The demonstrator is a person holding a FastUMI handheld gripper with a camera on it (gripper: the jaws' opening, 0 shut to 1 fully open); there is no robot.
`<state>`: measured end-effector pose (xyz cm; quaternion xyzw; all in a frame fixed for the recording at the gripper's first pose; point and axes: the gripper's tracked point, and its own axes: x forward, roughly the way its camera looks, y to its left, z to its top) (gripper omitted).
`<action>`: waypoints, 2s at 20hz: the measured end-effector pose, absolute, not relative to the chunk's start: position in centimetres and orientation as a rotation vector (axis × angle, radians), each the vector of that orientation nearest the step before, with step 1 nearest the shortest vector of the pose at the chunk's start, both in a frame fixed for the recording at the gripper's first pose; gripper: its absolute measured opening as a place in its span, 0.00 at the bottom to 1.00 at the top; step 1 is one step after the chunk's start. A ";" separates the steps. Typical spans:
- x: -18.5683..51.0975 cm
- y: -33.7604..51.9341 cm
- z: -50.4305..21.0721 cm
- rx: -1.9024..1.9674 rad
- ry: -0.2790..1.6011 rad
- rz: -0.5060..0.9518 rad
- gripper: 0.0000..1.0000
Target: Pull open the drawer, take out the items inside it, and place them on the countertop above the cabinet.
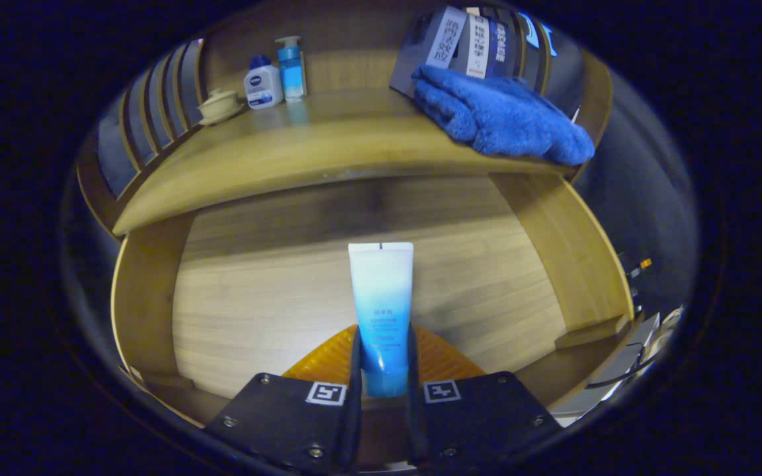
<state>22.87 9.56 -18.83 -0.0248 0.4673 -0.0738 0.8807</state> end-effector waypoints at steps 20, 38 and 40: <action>33.4 13.3 -10.0 -0.049 0.751 -0.067 0.28; 40.9 13.6 -10.8 -0.031 0.675 -0.016 0.32; 41.9 13.6 -11.1 -0.053 0.659 -0.003 0.39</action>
